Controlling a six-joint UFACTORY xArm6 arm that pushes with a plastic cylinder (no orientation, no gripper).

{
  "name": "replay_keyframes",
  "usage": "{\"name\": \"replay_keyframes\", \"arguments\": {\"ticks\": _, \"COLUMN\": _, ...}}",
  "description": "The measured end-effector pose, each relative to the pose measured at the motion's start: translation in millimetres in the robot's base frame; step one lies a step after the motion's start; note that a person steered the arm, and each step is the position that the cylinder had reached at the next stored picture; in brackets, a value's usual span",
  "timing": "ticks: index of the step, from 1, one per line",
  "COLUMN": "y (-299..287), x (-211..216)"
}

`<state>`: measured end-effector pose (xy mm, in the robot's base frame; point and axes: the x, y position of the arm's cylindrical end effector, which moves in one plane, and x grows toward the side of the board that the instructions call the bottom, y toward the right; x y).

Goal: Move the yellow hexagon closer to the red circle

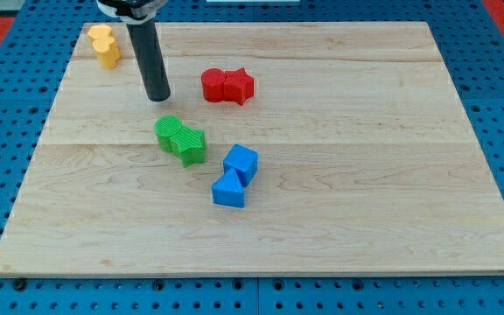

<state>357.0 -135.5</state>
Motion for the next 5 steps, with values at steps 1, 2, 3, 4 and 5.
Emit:
{"name": "replay_keyframes", "arguments": {"ticks": 1, "y": -4, "x": 0}}
{"name": "replay_keyframes", "arguments": {"ticks": 2, "y": -52, "x": -11}}
{"name": "replay_keyframes", "arguments": {"ticks": 3, "y": -113, "x": -29}}
{"name": "replay_keyframes", "arguments": {"ticks": 4, "y": -154, "x": -63}}
{"name": "replay_keyframes", "arguments": {"ticks": 5, "y": -166, "x": -106}}
